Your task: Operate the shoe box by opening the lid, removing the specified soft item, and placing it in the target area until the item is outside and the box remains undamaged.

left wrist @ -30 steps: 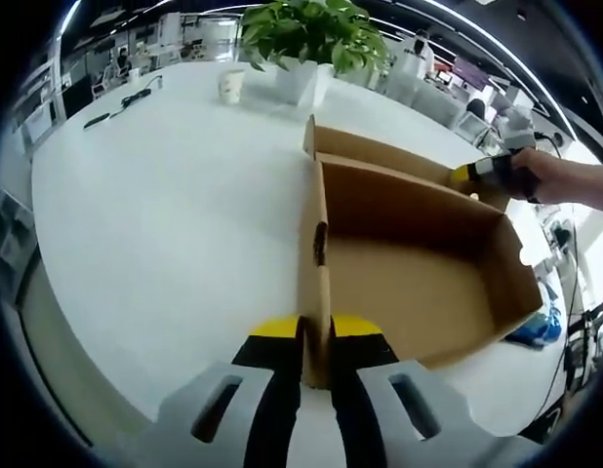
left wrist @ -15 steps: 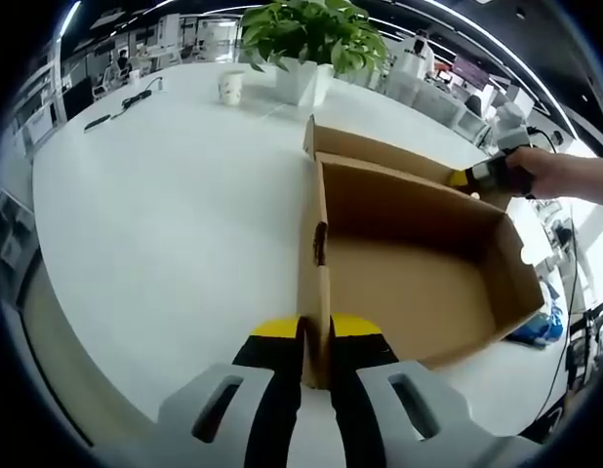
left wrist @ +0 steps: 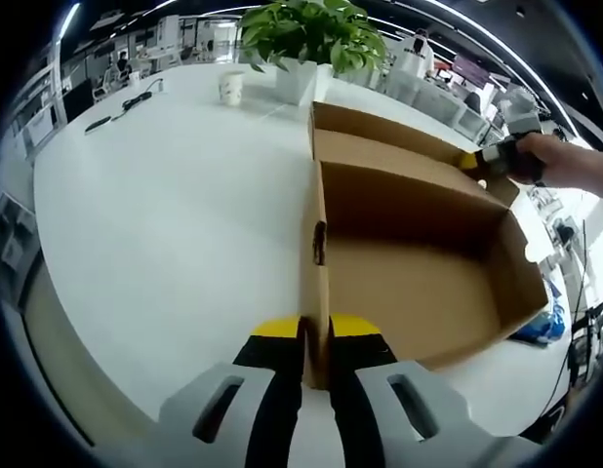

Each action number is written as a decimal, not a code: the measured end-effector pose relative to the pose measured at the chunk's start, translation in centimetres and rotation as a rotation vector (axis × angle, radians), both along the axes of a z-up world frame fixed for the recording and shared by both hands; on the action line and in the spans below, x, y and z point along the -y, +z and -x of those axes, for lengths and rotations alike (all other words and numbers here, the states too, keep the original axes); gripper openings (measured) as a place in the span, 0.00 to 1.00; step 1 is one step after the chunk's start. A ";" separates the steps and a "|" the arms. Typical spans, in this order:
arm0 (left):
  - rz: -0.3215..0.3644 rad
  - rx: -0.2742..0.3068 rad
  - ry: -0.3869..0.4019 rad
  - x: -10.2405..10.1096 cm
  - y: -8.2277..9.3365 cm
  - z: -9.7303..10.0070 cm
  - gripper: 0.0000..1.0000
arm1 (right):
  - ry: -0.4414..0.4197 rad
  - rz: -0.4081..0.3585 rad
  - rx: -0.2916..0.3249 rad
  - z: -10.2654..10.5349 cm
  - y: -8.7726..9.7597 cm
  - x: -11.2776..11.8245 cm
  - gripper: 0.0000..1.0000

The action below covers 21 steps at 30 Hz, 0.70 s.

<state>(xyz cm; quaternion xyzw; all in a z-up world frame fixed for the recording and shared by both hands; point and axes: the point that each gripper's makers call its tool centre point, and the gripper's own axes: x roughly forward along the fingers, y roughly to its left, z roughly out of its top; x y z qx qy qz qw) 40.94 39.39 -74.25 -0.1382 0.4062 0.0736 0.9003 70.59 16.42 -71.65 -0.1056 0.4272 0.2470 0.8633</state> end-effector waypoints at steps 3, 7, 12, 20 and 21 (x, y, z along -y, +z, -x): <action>-0.003 -0.002 0.000 -0.1 0.0 0.1 0.06 | -0.008 -0.023 0.035 0.0 1.4 0.0 0.00; -0.011 -0.003 -0.001 -0.2 0.0 0.1 0.05 | -0.005 -0.042 0.061 0.0 2.7 -0.1 0.00; -0.022 -0.007 -0.004 -0.3 0.0 0.1 0.05 | 0.008 -0.047 0.097 0.1 4.1 -0.3 0.00; -0.051 -0.020 -0.012 -0.3 0.0 0.1 0.04 | 0.030 -0.070 0.159 0.5 6.5 -0.4 0.01; -0.055 -0.021 -0.013 -0.3 0.0 0.1 0.04 | 0.031 -0.072 0.167 0.6 6.8 -0.3 0.01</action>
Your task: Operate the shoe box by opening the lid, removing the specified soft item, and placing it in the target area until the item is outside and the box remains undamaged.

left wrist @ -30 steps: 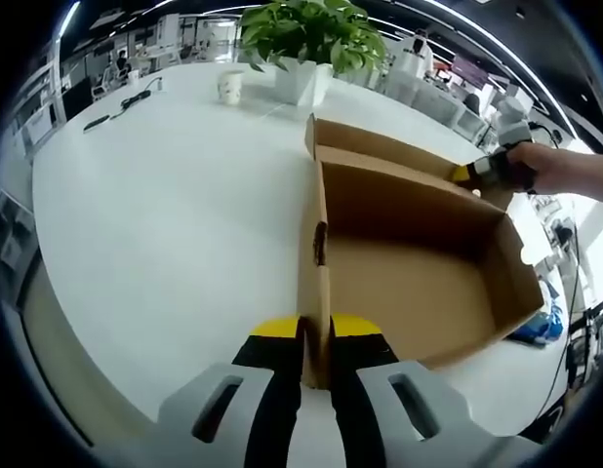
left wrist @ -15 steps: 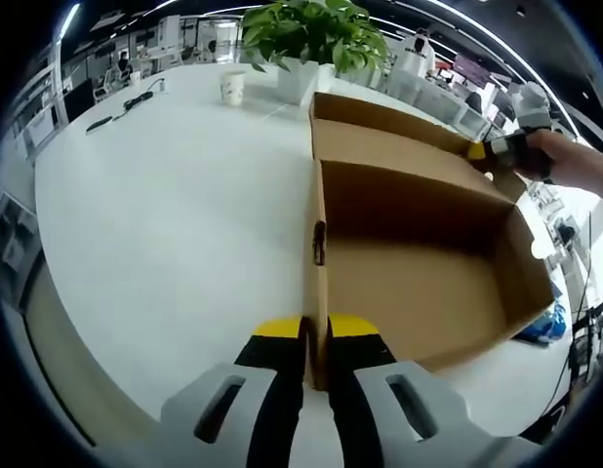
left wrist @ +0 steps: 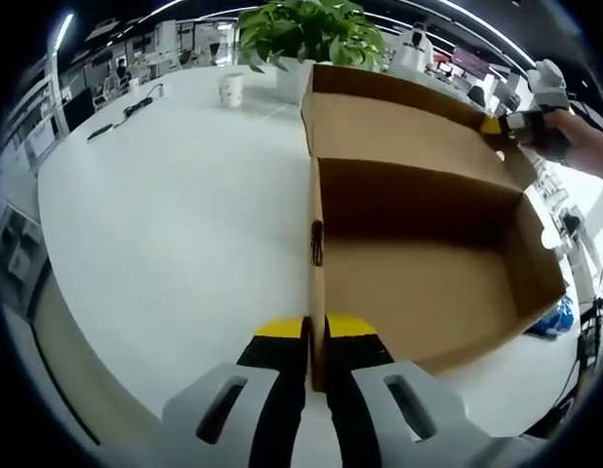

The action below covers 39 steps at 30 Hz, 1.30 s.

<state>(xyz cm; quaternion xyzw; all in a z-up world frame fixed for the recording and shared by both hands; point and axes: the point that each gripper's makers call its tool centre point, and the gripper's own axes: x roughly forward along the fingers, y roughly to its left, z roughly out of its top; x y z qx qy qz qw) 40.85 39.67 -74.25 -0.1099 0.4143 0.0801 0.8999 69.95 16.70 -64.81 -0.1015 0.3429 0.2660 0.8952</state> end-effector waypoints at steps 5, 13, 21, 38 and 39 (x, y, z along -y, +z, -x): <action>-0.014 -0.007 -0.006 0.1 0.0 0.0 0.04 | 0.002 -0.017 0.031 0.6 1.3 0.5 0.01; -0.031 -0.012 -0.009 0.3 0.0 0.1 0.04 | 0.029 -0.037 0.079 1.9 3.5 1.1 0.00; -0.035 -0.012 -0.010 0.3 0.0 0.1 0.04 | 0.037 -0.037 0.133 3.4 5.1 1.5 0.00; -0.034 -0.004 -0.017 0.4 0.1 0.1 0.04 | 0.018 -0.061 0.197 6.7 7.3 2.7 0.00; -0.033 -0.004 -0.017 0.4 0.1 0.1 0.04 | 0.016 -0.065 0.199 6.9 7.4 2.8 0.00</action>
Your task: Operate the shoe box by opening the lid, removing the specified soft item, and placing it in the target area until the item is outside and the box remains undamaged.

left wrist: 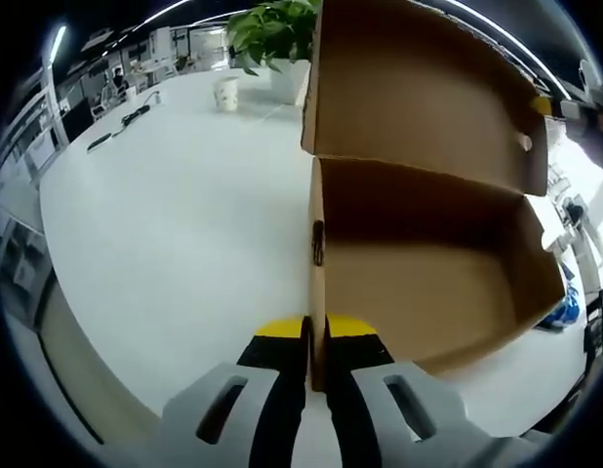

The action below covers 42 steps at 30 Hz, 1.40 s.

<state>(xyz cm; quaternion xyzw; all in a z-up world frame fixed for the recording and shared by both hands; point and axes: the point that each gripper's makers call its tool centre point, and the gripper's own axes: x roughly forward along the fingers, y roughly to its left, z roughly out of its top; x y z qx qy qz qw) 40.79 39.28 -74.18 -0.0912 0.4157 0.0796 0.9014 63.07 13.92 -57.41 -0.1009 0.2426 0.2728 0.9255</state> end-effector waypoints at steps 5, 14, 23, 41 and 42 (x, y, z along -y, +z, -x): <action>0.001 0.004 -0.001 0.1 0.0 0.0 0.04 | -0.014 -0.006 0.013 1.3 0.1 0.8 0.00; -0.003 0.006 -0.008 0.2 0.0 -0.1 0.04 | -0.034 -0.017 0.011 3.5 0.1 2.1 0.00; 0.003 0.009 -0.008 0.3 0.0 0.0 0.04 | -0.041 -0.026 0.015 5.0 0.4 2.3 0.00; 0.051 0.044 -0.004 0.3 0.0 0.4 0.05 | -0.071 -0.028 0.027 9.6 -0.1 3.3 0.00; 0.050 0.046 -0.008 0.3 0.0 0.4 0.05 | -0.074 -0.029 0.029 9.8 -0.1 3.4 0.00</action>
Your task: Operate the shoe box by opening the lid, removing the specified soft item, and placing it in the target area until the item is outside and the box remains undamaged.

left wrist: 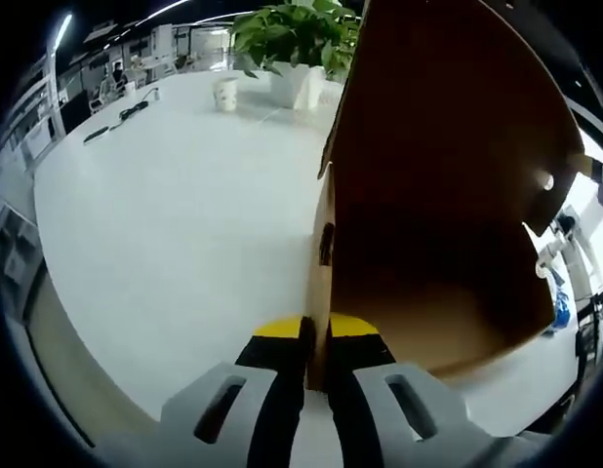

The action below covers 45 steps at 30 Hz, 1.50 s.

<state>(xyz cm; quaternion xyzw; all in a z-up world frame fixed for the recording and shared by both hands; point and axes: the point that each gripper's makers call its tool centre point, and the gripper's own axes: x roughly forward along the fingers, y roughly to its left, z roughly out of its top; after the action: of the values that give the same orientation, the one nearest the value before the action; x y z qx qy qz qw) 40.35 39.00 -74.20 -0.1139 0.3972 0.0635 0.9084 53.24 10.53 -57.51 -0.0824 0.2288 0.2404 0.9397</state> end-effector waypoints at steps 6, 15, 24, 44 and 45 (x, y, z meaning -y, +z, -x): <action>0.031 0.010 0.000 0.0 0.0 -0.1 0.06 | 0.006 0.018 0.024 1.4 -0.2 0.0 0.00; 0.076 0.026 -0.002 0.1 0.0 -0.1 0.07 | -0.020 0.026 0.048 3.2 -1.0 0.3 0.00; 0.087 0.026 -0.016 0.1 -0.1 0.0 0.08 | -0.039 0.027 0.057 4.8 -1.8 0.6 0.00; 0.152 0.043 -0.099 0.4 0.1 0.0 0.11 | -0.029 0.072 0.081 7.1 -3.1 0.9 0.00; 0.156 0.040 -0.102 0.3 0.0 0.0 0.11 | -0.028 0.075 0.083 7.1 -3.3 0.9 0.00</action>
<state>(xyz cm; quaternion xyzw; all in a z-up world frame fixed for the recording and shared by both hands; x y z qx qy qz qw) 40.32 38.65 -74.16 -0.1653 0.3881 -0.0160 0.9065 46.14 9.62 -60.77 -0.1243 0.1995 0.2147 0.9480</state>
